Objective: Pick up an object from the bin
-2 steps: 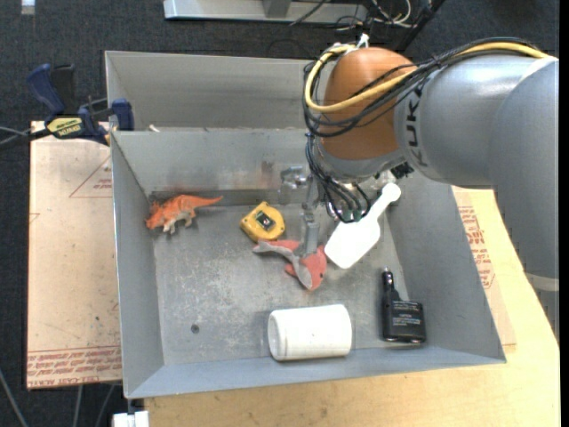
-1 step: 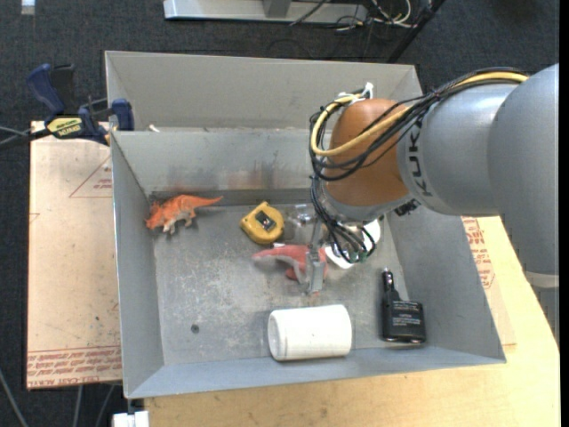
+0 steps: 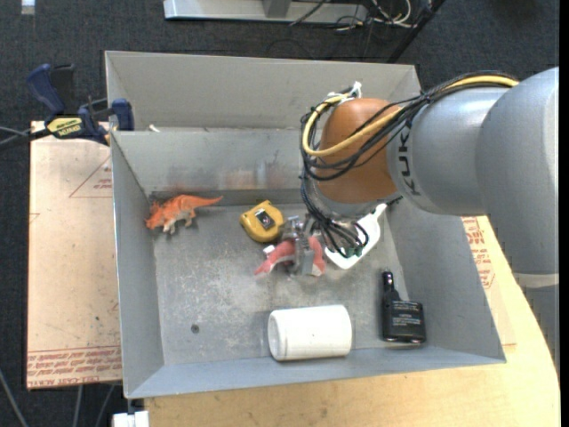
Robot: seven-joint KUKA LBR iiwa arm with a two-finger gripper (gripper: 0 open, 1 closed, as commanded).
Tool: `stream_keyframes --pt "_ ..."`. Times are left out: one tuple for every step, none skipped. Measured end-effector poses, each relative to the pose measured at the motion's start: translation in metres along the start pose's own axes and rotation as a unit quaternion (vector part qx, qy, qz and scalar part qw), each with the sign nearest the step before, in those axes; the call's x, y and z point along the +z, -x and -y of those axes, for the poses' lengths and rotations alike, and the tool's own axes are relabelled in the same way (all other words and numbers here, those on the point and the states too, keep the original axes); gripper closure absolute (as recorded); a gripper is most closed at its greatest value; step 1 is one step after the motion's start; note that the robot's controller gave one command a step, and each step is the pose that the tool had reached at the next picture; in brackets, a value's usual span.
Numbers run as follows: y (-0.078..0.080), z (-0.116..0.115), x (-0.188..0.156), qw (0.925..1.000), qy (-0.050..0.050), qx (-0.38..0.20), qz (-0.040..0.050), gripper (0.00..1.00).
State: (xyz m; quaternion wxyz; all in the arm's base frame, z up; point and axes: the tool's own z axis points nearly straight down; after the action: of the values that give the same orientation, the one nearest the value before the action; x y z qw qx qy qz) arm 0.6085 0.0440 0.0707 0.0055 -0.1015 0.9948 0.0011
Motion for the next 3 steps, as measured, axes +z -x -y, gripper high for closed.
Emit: stream_keyframes --pt "0.0 0.0 0.0 1.0 0.0 0.0 0.0002 1.0" --pt "-0.002 -0.009 -0.112 1.0 0.0 0.006 0.0019 1.0" --pt "-0.002 -0.009 -0.112 1.0 0.0 0.007 0.0017 1.0"
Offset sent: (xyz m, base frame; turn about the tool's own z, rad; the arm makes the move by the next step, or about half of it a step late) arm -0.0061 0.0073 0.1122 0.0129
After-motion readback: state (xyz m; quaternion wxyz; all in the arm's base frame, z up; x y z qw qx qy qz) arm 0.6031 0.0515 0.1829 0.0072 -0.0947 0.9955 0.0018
